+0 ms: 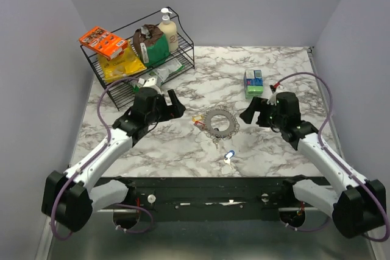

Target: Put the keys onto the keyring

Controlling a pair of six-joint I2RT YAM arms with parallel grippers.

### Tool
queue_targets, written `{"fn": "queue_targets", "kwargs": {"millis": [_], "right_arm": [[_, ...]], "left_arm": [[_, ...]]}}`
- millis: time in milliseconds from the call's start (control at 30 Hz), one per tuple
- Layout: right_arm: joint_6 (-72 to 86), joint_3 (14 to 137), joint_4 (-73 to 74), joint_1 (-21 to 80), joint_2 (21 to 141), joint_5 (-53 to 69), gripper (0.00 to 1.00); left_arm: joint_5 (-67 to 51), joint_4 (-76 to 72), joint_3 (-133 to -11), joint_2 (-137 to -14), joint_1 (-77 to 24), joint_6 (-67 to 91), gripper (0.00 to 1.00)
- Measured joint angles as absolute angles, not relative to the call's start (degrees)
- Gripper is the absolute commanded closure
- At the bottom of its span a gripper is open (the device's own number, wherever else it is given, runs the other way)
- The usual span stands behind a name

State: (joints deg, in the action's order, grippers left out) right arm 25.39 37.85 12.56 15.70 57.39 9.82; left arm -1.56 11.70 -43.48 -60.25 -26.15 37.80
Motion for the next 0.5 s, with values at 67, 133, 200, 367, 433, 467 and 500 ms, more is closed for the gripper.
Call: {"fn": "queue_targets", "kwargs": {"millis": [67,133,200,367,433,467,500], "right_arm": [[24.8,37.8,13.4,17.4,60.9,10.0,0.01],[24.4,37.6,13.7,18.3,64.1,10.7,0.03],[24.4,37.5,13.8,18.6,66.5,11.4,0.08],[24.4,36.8,13.2,19.8,70.0,13.3,0.15],[24.4,36.7,12.7,21.2,71.1,14.0,0.17],[24.5,36.7,12.3,21.9,71.7,14.4,0.21],[24.6,36.6,11.8,22.6,72.3,14.7,0.22]], "left_arm": [[-2.1,11.8,-45.4,-65.2,-27.4,37.9,0.01],[-2.2,12.1,-47.7,-69.5,-28.9,37.9,0.01],[-2.4,12.2,-50.7,-74.0,-31.2,37.8,0.01],[-4.2,12.1,-58.6,-82.6,-36.7,37.8,0.01],[-5.1,11.9,-60.7,-84.7,-38.2,37.8,0.01],[-5.6,11.7,-61.3,-85.4,-38.9,38.0,0.01],[-6.1,11.5,-61.4,-85.6,-39.2,38.0,0.01]]}}
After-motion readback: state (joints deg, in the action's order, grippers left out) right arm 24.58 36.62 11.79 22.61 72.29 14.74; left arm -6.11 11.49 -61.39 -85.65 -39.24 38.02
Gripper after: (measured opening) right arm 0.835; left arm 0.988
